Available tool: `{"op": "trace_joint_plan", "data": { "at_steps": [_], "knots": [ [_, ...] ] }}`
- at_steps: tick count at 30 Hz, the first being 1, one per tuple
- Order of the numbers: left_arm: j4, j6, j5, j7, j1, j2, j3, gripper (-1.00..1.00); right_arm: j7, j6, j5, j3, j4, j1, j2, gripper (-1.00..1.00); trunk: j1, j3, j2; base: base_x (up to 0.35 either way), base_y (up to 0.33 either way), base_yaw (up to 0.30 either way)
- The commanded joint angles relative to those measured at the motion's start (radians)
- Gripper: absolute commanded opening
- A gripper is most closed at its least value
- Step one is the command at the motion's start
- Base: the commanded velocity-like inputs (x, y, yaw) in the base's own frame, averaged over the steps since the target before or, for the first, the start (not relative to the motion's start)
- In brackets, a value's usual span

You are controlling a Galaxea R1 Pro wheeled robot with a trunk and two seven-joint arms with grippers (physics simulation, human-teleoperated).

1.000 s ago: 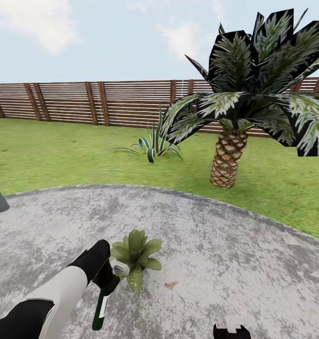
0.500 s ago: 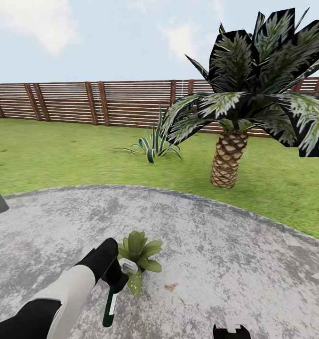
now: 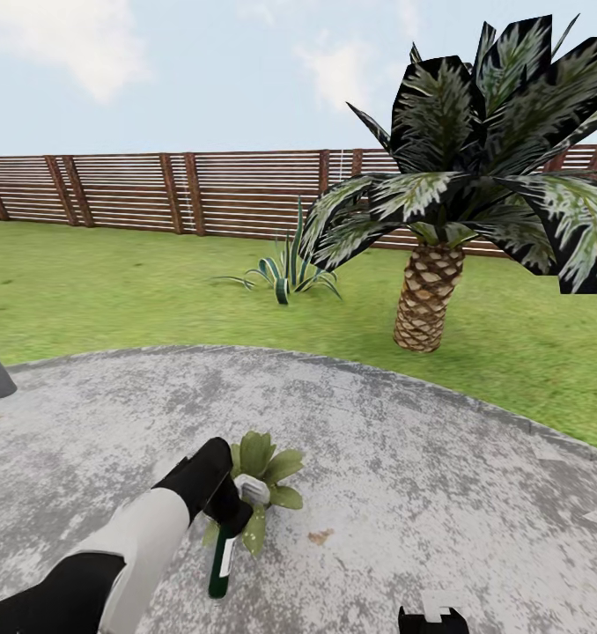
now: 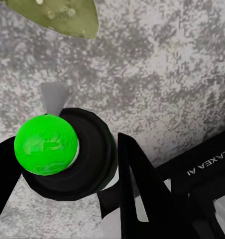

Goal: Pick up the pesticide atomizer in the garden and spray insectifuge to fully cover both potted plants in the garden.

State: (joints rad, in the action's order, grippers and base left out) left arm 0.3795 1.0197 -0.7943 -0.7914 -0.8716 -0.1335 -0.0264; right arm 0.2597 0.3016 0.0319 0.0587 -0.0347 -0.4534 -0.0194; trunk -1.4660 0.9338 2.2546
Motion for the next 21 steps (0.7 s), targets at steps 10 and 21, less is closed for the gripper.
{"op": "trace_joint_plan", "data": {
  "at_steps": [10, 21],
  "knots": [
    [0.018, 0.004, -0.010, -0.009, 0.003, 0.001, 0.000, -1.00, 0.007, 0.001, 0.002, 0.006, 0.001, -0.001, 0.000, 1.00, 0.000, 0.001, 0.000, 0.000, 0.000, 0.000],
    [0.019, 0.004, -0.015, -0.009, 0.005, 0.001, -0.009, -1.00, 0.006, 0.001, 0.003, 0.006, 0.002, -0.001, 0.001, 1.00, 0.000, 0.001, 0.000, 0.000, 0.000, 0.000]
  ]
}}
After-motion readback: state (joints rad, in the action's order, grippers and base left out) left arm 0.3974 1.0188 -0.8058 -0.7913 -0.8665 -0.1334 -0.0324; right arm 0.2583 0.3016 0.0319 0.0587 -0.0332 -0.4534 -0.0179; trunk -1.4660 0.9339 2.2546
